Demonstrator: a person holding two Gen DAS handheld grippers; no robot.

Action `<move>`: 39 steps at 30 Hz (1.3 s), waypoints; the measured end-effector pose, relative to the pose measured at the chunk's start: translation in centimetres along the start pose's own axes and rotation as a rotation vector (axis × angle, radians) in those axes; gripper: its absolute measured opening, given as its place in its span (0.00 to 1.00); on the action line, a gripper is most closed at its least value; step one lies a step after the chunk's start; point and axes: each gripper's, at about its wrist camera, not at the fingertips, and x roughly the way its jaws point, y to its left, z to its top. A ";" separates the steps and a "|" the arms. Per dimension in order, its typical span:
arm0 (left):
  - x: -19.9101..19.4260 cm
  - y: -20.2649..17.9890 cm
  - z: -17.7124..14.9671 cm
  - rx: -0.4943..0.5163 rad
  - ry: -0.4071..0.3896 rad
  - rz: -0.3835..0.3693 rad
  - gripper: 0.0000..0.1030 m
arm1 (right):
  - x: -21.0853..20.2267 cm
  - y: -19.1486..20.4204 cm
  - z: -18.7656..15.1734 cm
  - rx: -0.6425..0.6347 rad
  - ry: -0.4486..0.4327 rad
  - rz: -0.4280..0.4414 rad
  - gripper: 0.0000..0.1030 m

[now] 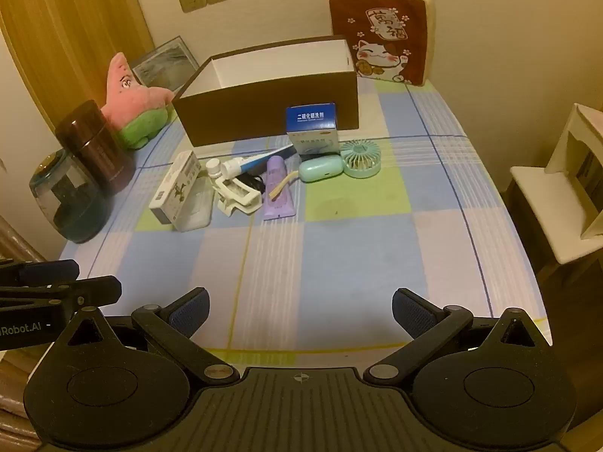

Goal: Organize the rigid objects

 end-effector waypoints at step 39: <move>0.1 -0.1 0.3 0.007 0.000 0.005 0.61 | 0.1 -0.3 0.2 0.011 -0.004 0.001 1.00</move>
